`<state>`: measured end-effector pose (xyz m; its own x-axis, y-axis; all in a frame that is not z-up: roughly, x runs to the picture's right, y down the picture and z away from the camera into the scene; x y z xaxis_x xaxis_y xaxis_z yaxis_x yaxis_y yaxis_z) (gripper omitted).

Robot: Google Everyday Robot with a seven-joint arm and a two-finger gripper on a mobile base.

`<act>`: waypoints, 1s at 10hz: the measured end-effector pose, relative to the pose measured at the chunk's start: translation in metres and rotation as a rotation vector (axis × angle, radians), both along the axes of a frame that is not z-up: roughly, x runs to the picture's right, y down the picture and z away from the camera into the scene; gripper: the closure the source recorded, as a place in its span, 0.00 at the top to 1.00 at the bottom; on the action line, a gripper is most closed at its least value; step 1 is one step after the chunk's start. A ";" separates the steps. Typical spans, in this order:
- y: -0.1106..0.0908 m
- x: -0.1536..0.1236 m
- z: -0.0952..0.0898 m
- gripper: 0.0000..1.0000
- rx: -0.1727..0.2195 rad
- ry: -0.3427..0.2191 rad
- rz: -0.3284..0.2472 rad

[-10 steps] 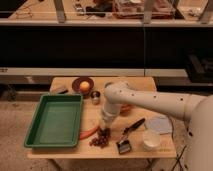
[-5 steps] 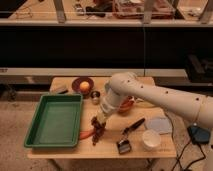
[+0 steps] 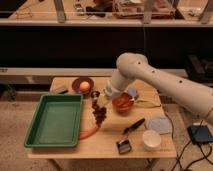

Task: Place grapes in red bowl

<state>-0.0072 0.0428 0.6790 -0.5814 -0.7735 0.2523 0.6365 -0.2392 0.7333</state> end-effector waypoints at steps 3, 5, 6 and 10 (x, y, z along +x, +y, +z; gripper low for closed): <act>-0.063 0.025 -0.016 0.00 0.056 -0.027 0.087; -0.092 0.037 -0.009 0.00 0.082 -0.015 0.121; -0.101 0.046 0.000 0.00 0.092 0.000 0.129; -0.103 0.081 0.042 0.00 0.160 0.075 0.138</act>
<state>0.0740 -0.0603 0.7205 -0.4516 -0.8779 0.1590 0.7226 -0.2555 0.6423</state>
